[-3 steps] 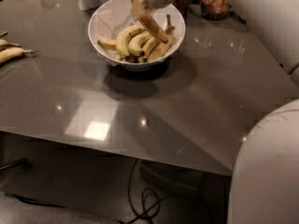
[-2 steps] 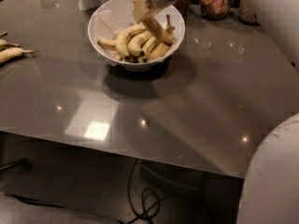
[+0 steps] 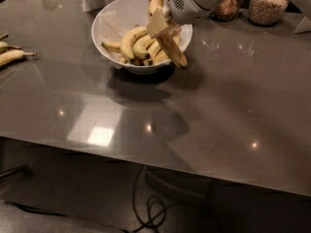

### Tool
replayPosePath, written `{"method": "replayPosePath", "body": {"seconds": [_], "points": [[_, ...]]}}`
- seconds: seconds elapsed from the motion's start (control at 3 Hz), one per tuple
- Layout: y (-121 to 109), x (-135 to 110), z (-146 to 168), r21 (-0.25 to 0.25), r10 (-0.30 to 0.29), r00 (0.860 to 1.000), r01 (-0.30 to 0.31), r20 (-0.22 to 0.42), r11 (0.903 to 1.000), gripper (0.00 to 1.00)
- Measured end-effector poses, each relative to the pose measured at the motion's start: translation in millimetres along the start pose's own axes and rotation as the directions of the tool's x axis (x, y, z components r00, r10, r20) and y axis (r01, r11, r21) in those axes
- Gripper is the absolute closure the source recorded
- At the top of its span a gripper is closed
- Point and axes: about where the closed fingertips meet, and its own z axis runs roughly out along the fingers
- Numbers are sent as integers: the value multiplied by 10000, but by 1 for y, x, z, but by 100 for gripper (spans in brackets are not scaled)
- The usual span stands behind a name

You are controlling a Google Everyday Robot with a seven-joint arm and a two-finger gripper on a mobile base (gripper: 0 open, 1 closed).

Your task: Pick banana from white bowl

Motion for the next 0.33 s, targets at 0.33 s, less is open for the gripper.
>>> {"method": "replayPosePath", "body": {"seconds": [0.33], "points": [[22,36,-22,-363,489,9984,-478,277,9982,100]]}}
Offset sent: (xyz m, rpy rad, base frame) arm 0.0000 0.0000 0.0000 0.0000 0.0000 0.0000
